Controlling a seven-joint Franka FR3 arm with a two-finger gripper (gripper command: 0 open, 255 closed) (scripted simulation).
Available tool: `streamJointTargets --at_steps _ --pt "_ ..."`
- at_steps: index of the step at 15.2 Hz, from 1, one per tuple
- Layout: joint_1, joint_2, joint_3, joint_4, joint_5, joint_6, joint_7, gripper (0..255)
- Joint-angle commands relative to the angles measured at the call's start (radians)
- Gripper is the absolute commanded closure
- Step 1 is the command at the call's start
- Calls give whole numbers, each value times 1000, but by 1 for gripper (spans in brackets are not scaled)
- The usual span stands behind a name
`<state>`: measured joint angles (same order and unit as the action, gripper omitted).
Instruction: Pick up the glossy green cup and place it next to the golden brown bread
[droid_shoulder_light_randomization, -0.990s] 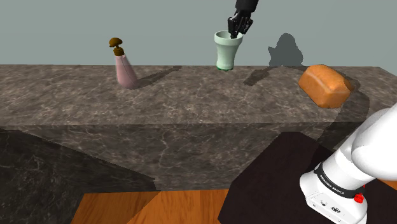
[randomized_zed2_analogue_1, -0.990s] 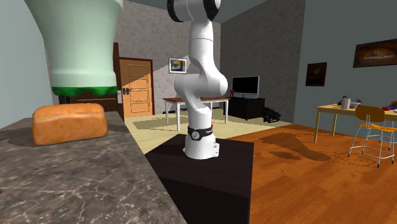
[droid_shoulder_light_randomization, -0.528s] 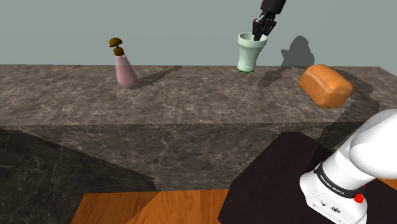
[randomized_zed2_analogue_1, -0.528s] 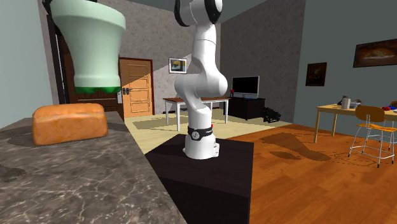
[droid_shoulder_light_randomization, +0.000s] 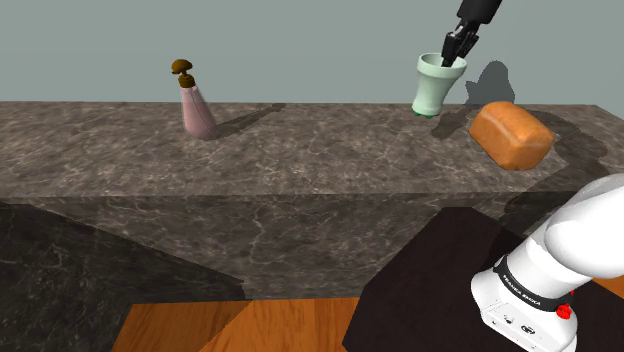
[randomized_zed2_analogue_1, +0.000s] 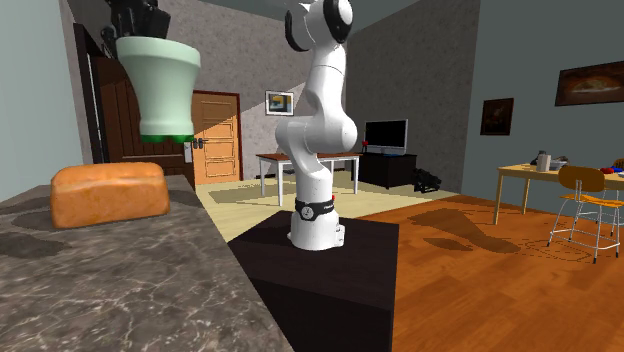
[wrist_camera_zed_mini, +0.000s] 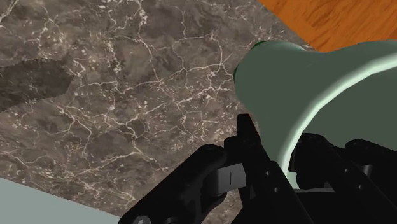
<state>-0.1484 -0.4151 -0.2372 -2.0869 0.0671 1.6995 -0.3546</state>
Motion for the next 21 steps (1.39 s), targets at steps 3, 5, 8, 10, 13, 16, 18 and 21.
streamJointTargets --at_steps 3,5,8,10,13,16,18,21 --pt "-37 -60 -56 -41 -37 -25 -78 255" --pt "-56 -85 -86 -54 -57 -39 -118 255" --pt "-85 -116 -133 -65 -89 -62 -180 255" --pt "-103 -131 -166 -67 -111 -77 -222 255" --pt "-129 -147 -218 -61 -144 -98 -289 255" --pt "-152 -152 -273 -45 -175 -118 -358 255" --pt "-165 -150 -311 -29 -195 -130 -406 255" --pt "-181 -138 -373 2 -222 -146 -480 255"
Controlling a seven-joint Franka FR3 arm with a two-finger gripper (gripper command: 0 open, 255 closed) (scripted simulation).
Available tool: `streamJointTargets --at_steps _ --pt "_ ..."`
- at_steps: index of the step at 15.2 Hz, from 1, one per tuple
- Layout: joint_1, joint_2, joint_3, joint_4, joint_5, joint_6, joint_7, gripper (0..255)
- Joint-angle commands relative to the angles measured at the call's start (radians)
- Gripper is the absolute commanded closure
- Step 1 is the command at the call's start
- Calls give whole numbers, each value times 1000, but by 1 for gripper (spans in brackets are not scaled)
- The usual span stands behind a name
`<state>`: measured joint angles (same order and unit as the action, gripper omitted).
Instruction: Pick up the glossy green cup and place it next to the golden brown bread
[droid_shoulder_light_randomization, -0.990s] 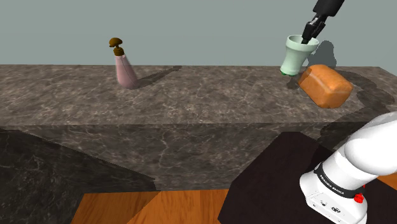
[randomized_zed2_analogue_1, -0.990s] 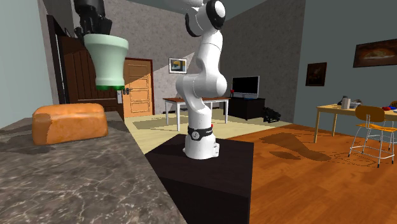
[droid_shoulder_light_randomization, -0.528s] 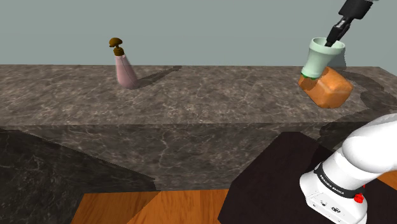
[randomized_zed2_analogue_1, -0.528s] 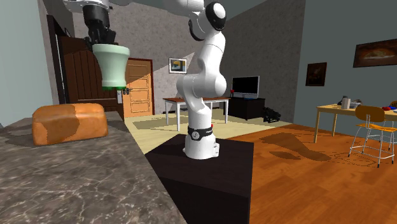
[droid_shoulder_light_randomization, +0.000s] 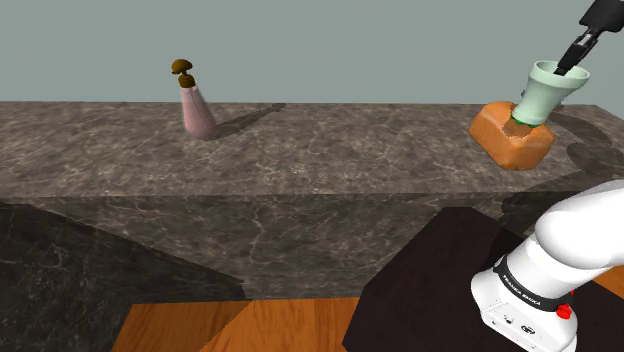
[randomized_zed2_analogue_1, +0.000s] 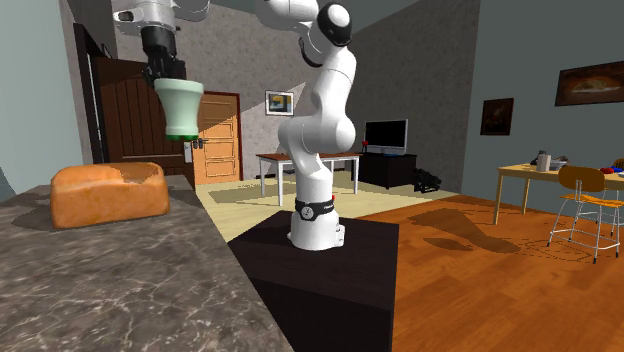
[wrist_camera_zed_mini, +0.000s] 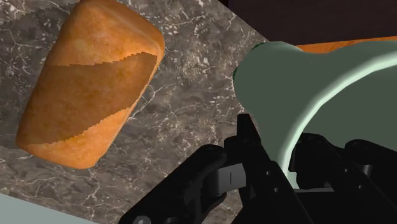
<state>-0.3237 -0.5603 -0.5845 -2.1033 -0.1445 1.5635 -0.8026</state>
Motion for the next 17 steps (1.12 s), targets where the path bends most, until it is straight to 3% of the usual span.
streamJointTargets --at_steps 1,11,17 --pt "-9 13 -47 31 -18 -15 -58 255" --pt "-5 150 -309 216 -47 -49 -342 255" --pt "64 342 -577 382 42 -61 -577 255"
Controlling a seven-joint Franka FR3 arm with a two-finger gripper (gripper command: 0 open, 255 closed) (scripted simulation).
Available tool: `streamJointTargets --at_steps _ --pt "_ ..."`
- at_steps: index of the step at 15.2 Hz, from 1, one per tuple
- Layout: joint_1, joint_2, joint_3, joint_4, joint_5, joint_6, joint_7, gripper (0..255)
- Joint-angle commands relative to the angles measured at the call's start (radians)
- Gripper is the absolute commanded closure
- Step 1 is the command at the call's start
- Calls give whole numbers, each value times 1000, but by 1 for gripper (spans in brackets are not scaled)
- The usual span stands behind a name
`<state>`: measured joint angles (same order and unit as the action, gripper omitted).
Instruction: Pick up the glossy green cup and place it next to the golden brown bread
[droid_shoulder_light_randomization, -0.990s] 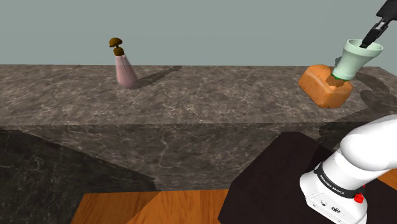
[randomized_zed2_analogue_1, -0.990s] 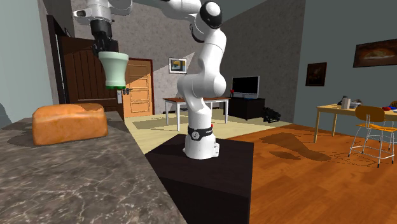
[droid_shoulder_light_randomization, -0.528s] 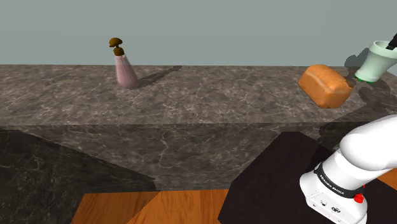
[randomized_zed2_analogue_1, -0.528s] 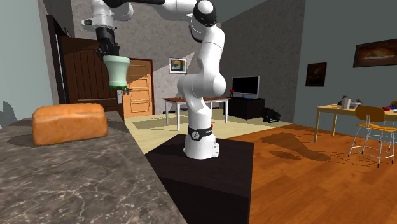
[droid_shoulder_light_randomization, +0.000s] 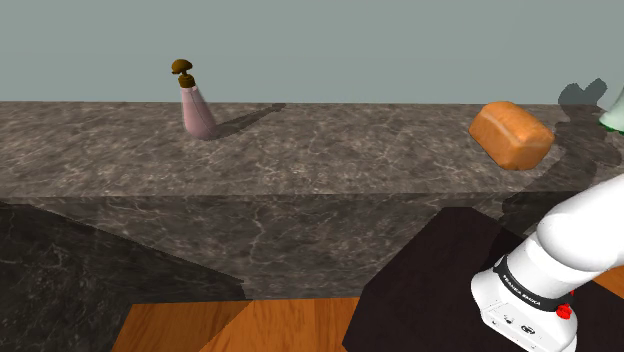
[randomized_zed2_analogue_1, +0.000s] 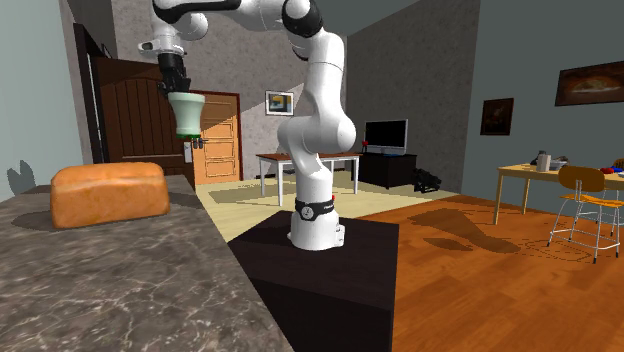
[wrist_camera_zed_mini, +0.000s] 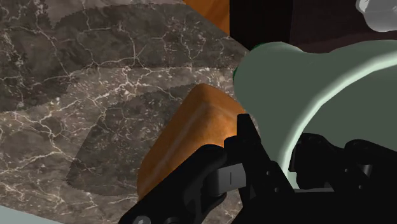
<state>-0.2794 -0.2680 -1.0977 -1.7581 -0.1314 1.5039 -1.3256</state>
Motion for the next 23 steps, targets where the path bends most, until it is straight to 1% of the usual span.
streamJointTargets --at_steps 1,2,3,4,6,13,18,23 --pt "43 108 -135 69 70 -5 -111 255" --pt "68 192 -230 104 138 -10 -188 255" --pt "70 265 -286 124 200 -17 -248 255" --pt "59 253 -268 107 189 -2 -241 255" --pt "55 233 -252 75 172 27 -229 255" --pt "57 202 -239 -28 144 123 -212 255" --pt "57 210 -246 -93 150 190 -221 255" --pt "58 243 -263 -151 181 255 -249 255"
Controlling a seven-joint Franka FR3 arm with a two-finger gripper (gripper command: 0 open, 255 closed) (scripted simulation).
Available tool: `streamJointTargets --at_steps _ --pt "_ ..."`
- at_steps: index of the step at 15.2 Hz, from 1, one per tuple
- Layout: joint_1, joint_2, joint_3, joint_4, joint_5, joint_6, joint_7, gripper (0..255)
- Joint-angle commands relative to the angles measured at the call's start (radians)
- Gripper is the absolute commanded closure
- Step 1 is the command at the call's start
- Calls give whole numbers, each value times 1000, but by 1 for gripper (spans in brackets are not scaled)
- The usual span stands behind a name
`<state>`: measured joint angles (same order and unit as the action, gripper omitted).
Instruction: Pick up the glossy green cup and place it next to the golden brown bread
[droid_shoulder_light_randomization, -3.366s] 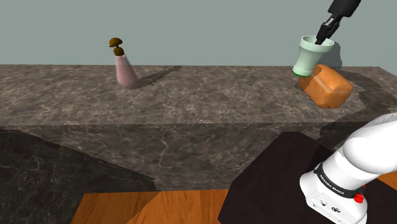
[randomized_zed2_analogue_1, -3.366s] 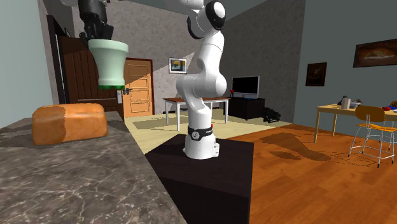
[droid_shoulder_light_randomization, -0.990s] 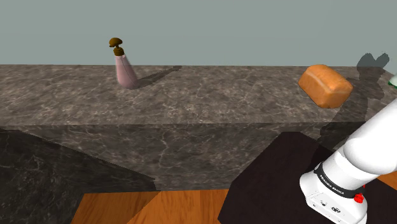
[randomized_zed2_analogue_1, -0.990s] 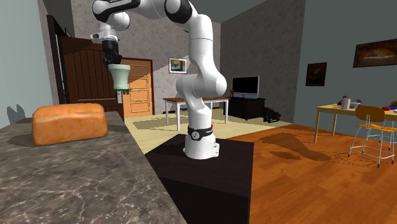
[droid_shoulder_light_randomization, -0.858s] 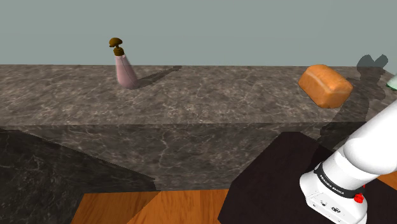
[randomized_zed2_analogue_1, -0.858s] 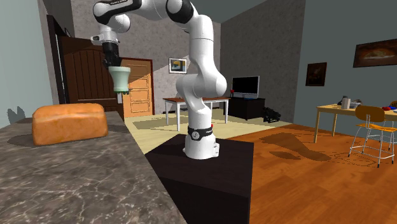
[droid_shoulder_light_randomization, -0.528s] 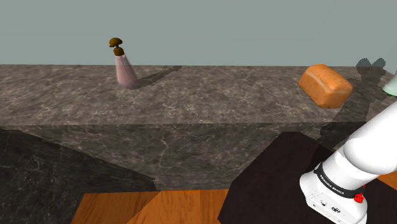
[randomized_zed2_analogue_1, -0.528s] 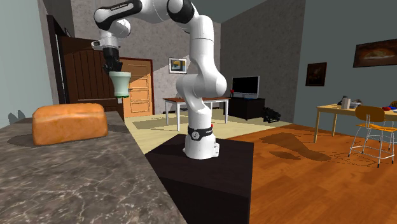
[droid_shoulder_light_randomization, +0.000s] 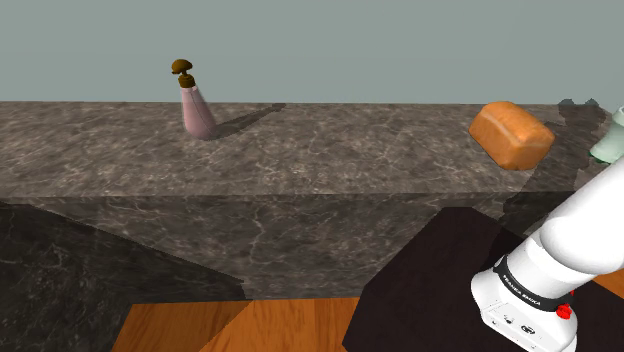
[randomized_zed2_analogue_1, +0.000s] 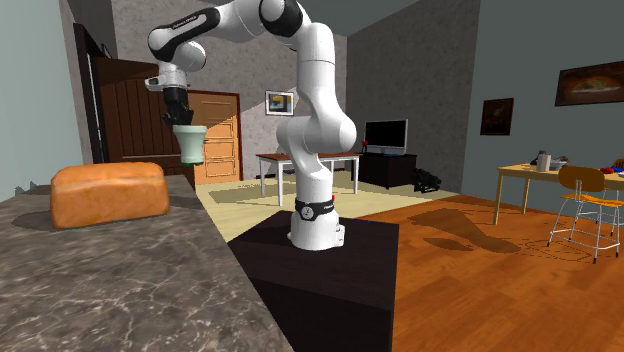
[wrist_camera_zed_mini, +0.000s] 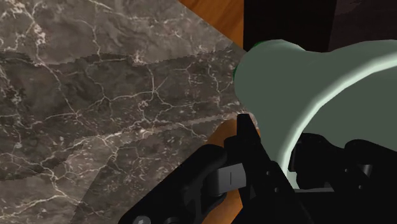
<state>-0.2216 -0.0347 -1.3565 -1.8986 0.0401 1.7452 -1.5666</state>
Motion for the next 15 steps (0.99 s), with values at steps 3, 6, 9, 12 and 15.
streamJointTargets --at_steps 3,6,9,12,15 --pt "-2 45 -16 -43 42 50 -36 255" --pt "-11 89 -23 -72 85 85 -71 255" --pt "-39 133 -7 -99 128 118 -106 255" --pt "-70 174 14 -124 170 150 -139 255" --pt "-102 212 41 -146 210 181 -170 255"
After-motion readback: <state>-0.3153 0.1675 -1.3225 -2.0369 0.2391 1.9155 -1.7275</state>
